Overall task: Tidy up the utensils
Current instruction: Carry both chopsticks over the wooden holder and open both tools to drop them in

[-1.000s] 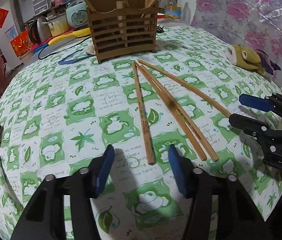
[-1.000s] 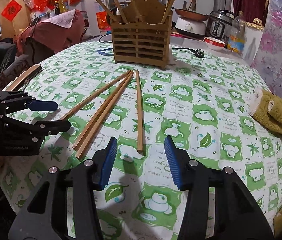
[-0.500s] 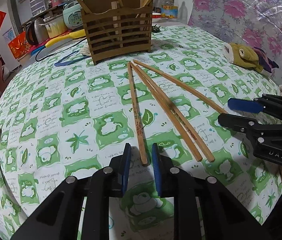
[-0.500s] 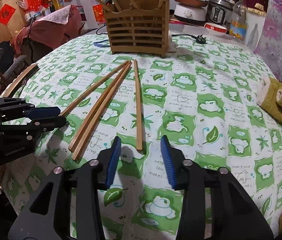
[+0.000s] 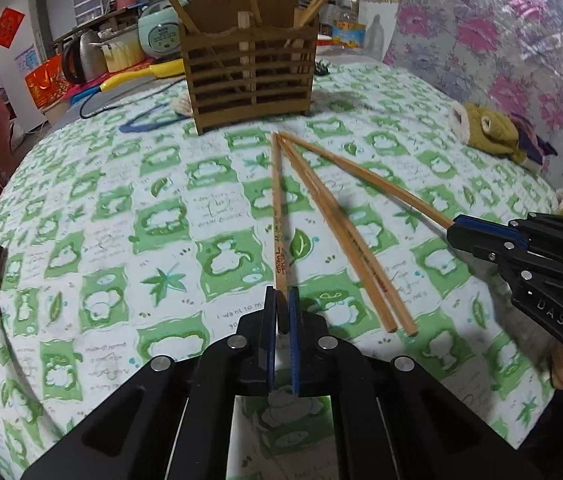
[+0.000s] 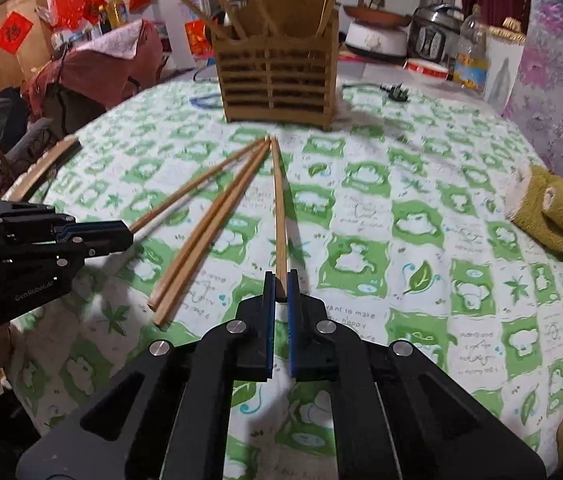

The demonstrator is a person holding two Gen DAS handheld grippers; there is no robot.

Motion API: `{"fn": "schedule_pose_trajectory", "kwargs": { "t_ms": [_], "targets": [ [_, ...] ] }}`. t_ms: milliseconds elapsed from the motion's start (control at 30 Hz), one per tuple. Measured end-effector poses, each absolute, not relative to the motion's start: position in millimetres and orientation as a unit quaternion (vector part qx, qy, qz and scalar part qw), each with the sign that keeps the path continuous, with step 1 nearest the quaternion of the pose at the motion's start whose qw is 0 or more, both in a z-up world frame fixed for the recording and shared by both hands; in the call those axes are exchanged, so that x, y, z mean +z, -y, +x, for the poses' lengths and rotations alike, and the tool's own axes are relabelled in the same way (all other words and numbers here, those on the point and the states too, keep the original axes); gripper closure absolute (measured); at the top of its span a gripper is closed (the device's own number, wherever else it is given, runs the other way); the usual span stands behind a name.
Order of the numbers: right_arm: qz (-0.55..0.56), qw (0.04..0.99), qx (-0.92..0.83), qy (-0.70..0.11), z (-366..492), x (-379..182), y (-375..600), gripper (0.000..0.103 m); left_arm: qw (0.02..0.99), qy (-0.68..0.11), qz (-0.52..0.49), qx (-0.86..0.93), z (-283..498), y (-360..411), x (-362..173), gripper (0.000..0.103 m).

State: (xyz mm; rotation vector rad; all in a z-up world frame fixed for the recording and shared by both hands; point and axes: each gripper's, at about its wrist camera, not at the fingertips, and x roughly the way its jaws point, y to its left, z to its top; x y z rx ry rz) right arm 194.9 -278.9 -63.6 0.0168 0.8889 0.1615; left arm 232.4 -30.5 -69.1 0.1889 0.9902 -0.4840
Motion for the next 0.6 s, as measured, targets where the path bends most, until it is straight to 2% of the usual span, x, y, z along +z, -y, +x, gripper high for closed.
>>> {"fn": "schedule_pose_trajectory", "kwargs": {
  "t_ms": [367,600],
  "targets": [
    [0.023,0.953,0.073,-0.294,167.3,57.5,296.4,0.097,0.898,-0.373,0.077,-0.22,214.7,25.9,40.7,0.097],
    [0.038,0.962,0.084,-0.256,167.8,107.8,308.4,0.097,0.908,-0.346,0.067,-0.227,223.1,30.3,93.2,0.097]
  ]
}}
